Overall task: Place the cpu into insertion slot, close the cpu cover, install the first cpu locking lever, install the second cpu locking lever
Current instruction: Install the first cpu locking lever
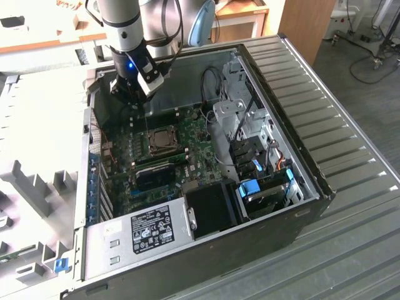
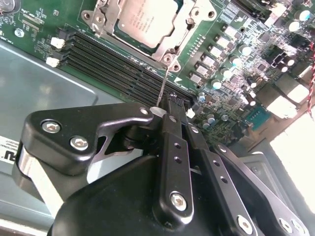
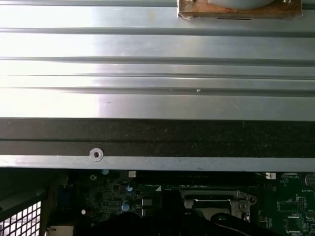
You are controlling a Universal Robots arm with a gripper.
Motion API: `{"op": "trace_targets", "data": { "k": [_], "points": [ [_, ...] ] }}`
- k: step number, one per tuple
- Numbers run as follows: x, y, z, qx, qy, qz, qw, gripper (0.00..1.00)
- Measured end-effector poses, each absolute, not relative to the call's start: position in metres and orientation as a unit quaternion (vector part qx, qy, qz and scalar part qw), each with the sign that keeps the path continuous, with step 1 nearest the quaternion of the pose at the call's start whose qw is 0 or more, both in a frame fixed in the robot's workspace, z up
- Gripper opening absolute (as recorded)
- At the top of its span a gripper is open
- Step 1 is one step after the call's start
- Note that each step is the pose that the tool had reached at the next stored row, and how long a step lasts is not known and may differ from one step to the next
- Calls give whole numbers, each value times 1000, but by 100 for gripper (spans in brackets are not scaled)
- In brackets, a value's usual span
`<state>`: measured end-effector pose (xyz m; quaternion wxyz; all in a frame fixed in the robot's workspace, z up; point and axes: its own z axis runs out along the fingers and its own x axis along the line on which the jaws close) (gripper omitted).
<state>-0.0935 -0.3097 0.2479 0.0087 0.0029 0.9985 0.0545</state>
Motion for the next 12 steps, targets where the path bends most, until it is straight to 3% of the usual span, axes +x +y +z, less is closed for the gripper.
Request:
{"op": "trace_targets", "data": {
  "k": [12],
  "points": [
    [-90,-310,248,3,998,55,8,11]
  ]
}}
